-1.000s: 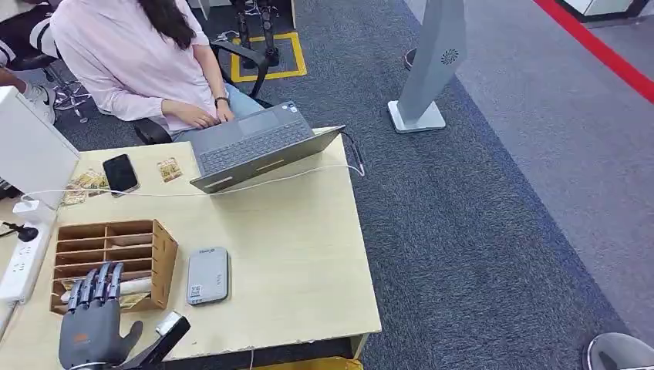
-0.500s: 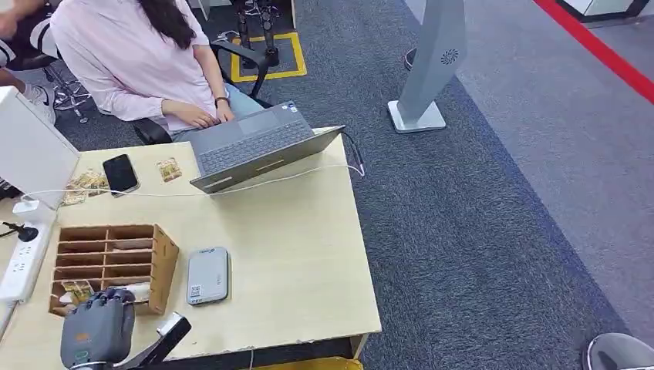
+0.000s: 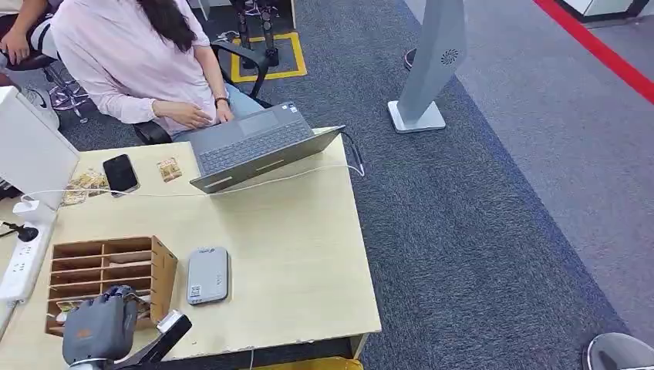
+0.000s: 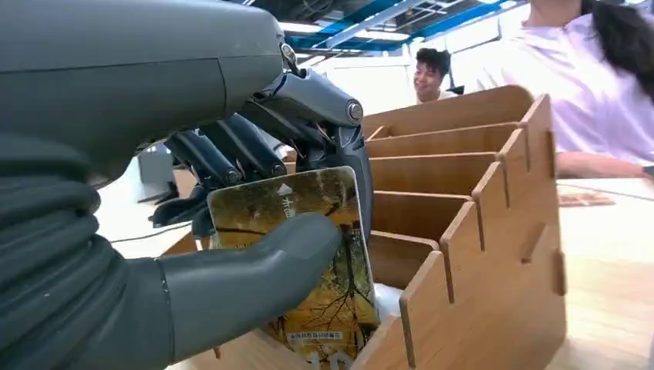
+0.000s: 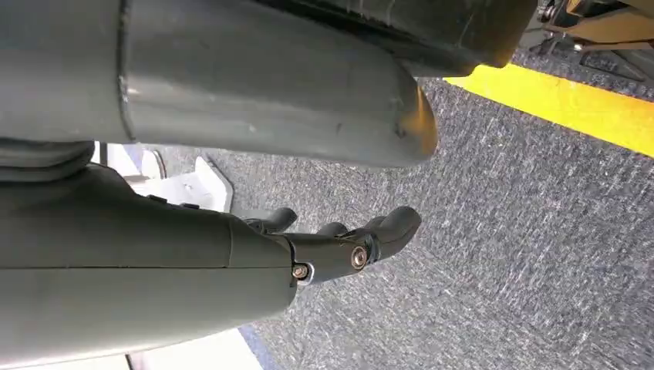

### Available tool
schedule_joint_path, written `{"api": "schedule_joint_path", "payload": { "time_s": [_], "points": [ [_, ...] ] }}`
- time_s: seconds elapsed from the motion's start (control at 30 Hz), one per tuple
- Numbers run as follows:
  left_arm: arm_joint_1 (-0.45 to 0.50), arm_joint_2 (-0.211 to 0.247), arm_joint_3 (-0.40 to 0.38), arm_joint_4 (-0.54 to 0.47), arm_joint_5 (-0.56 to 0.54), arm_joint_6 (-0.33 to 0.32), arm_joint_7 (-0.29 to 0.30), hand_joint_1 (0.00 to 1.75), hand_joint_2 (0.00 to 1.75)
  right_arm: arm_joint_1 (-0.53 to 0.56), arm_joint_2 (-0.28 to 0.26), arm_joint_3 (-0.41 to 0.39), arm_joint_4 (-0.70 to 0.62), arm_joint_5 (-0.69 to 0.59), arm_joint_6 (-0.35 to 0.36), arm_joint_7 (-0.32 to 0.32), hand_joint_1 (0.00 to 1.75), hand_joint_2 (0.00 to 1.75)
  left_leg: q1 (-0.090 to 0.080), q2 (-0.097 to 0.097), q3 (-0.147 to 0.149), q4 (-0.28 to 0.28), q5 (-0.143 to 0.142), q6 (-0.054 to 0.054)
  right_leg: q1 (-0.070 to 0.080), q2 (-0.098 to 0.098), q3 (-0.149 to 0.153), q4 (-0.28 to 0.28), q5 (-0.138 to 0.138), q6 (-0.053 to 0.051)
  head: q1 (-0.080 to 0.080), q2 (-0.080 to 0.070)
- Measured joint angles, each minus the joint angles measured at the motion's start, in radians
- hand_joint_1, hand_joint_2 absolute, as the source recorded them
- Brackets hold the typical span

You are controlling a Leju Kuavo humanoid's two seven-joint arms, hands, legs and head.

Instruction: Pass the card to the sensor for recognition and then transmit it.

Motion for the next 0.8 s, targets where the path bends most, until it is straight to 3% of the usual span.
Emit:
{"api": "schedule_joint_path", "payload": {
  "time_s": [0.27, 0.5, 0.8],
  "points": [
    [-0.015, 0.002, -0.034, -0.055, -0.018, 0.010, -0.039, 1.75, 1.75, 0.000, 0.000, 0.000, 0.000, -0.022, -0.003, -0.006, 0.00, 0.00, 0.000, 0.000, 0.000, 0.000, 0.000, 0.000, 0.000, 0.000, 0.000, 0.000, 0.000, 0.000, 0.000, 0.000],
    [-0.040, 0.002, -0.176, -0.138, -0.064, 0.018, -0.048, 1.75, 1.75, 0.001, -0.001, -0.022, 0.000, -0.056, -0.003, -0.009, 0.00, 0.00, 0.000, 0.000, 0.000, 0.001, 0.000, 0.000, 0.000, 0.000, 0.000, 0.000, 0.000, 0.001, 0.000, 0.000],
    [-0.155, 0.014, -0.329, -0.190, -0.066, 0.033, -0.007, 1.75, 1.75, 0.000, -0.002, -0.046, -0.001, -0.066, -0.004, -0.011, 0.00, 0.00, 0.000, -0.001, 0.000, 0.001, 0.000, 0.000, 0.000, -0.001, 0.000, 0.000, 0.001, 0.000, 0.000, 0.000]
  ]
}}
